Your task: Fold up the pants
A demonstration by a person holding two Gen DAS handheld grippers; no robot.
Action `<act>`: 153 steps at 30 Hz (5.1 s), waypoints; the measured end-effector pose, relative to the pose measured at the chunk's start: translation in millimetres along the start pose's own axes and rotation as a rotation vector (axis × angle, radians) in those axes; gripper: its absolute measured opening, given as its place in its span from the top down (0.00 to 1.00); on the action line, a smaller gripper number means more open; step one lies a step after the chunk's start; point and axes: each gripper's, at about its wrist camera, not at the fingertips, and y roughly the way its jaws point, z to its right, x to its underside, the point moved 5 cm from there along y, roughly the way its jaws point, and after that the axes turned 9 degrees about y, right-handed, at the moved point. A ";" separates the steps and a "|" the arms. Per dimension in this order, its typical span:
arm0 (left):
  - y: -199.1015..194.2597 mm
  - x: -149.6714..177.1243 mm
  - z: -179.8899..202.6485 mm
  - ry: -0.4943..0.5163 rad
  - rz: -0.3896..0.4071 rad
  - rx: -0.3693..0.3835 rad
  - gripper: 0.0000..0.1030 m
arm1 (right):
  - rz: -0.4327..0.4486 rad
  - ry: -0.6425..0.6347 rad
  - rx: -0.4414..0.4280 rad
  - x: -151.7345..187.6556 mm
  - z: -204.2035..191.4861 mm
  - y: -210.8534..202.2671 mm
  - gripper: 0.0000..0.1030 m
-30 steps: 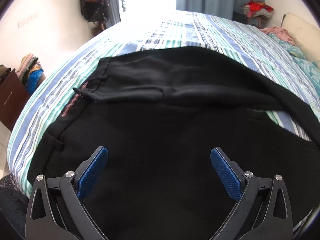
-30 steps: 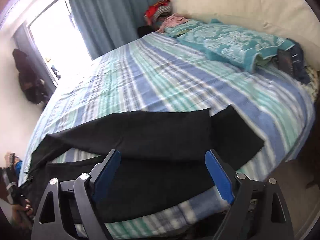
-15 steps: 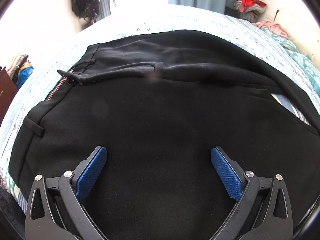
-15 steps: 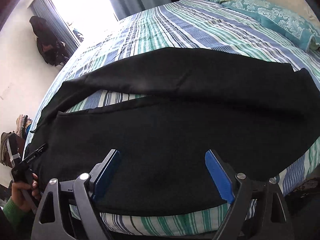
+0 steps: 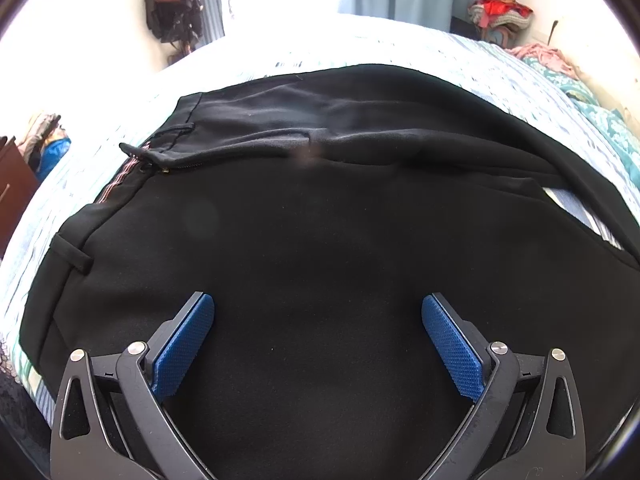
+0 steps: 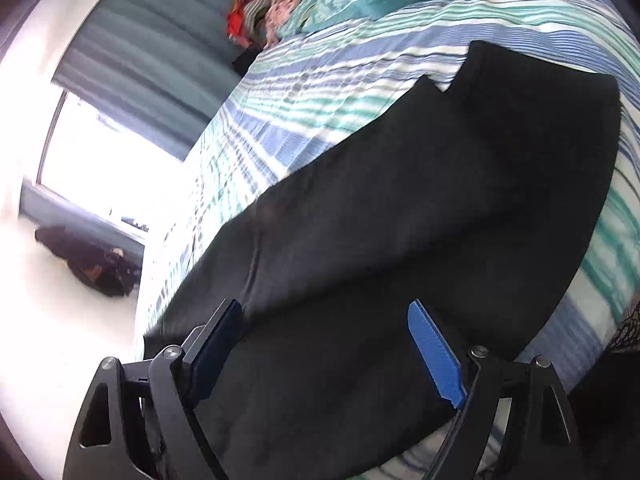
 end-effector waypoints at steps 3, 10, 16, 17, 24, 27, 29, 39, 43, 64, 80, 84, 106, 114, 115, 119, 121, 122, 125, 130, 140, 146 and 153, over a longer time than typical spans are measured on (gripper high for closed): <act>-2.8 2.0 2.1 0.000 0.009 -0.006 0.00 | 0.034 0.140 -0.044 -26.6 23.0 2.8 0.32; -12.0 -20.3 2.4 0.023 -0.123 0.015 0.01 | 0.055 0.108 0.049 -40.9 18.0 -1.2 0.95; -4.0 -135.9 -5.4 -0.122 -0.096 0.198 0.01 | 0.131 -0.126 -0.084 -37.5 -54.5 -57.6 0.95; 7.8 -152.9 -5.6 -0.178 -0.122 0.263 0.01 | 0.137 -0.153 -0.104 -35.4 -63.6 -67.3 0.95; 90.1 -193.1 -11.9 -0.513 -0.304 0.338 0.01 | 0.102 -0.292 -0.223 -22.3 -115.6 -116.2 0.95; 102.4 -195.6 -7.9 -0.572 -0.330 0.350 0.02 | 0.086 -0.329 -0.257 -16.7 -123.1 -137.9 0.95; 111.1 -197.7 -6.0 -0.564 -0.358 0.335 0.34 | 0.070 -0.345 -0.275 -18.2 -123.7 -148.1 0.95; -34.6 -222.2 -28.2 -0.430 -0.046 0.381 0.94 | 0.000 -0.313 -0.183 -74.5 -102.9 -104.3 0.95; -125.2 -139.8 -47.0 -0.358 0.079 0.319 0.87 | -0.006 -0.358 -0.157 -102.7 -111.7 -99.3 0.95; -64.5 32.1 -5.9 -0.402 -0.259 0.365 0.91 | -0.253 -0.166 0.257 -105.1 42.9 -24.2 0.67; -74.2 40.0 20.0 -0.325 -0.331 0.371 0.93 | -0.097 -0.148 0.405 -118.4 50.6 -59.0 0.95; -84.7 38.8 17.0 -0.326 -0.314 0.372 0.93 | -0.110 -0.156 0.439 -117.6 53.4 -52.9 0.95; -151.3 -8.2 -27.1 -0.140 -0.204 0.219 0.24 | 0.252 -0.340 0.453 -100.2 -1.2 -143.7 0.30; -7.9 -49.8 -80.6 -0.032 -0.240 -0.229 0.45 | -0.067 -0.544 0.217 14.5 -86.1 -35.1 0.19; -7.6 -46.8 -96.4 -0.120 -0.205 -0.240 0.45 | -0.122 -0.553 0.229 29.8 -81.6 -16.2 0.19; -26.2 -34.8 -132.0 -0.298 -0.208 -0.328 0.15 | -0.232 -0.603 0.340 75.8 -42.7 24.8 0.18; -39.5 -31.8 -127.1 -0.325 -0.175 -0.243 0.17 | -0.219 -0.643 0.340 80.1 -49.4 22.8 0.11; -46.7 -37.2 -117.7 -0.309 -0.138 -0.192 0.17 | -0.233 -0.644 0.340 80.5 -48.8 24.4 0.09; -50.9 -68.0 -46.8 -0.151 -0.063 0.002 0.16 | -0.227 -0.645 0.330 81.3 -45.5 24.5 0.06; -15.1 -103.5 54.6 0.153 -0.094 0.203 0.16 | -0.227 -0.644 0.331 83.7 -47.4 26.5 0.02; 31.9 -108.7 19.9 -0.078 -0.113 -0.137 0.10 | -0.172 -0.589 0.252 69.8 -48.4 7.4 0.02; -46.5 -76.6 14.4 -0.093 -0.027 -0.015 0.07 | -0.140 -0.560 0.150 61.7 -59.5 -1.9 0.02; -66.8 -8.3 11.3 -0.038 -0.134 0.049 0.07 | -0.096 -0.653 0.118 72.7 -83.0 -3.8 0.02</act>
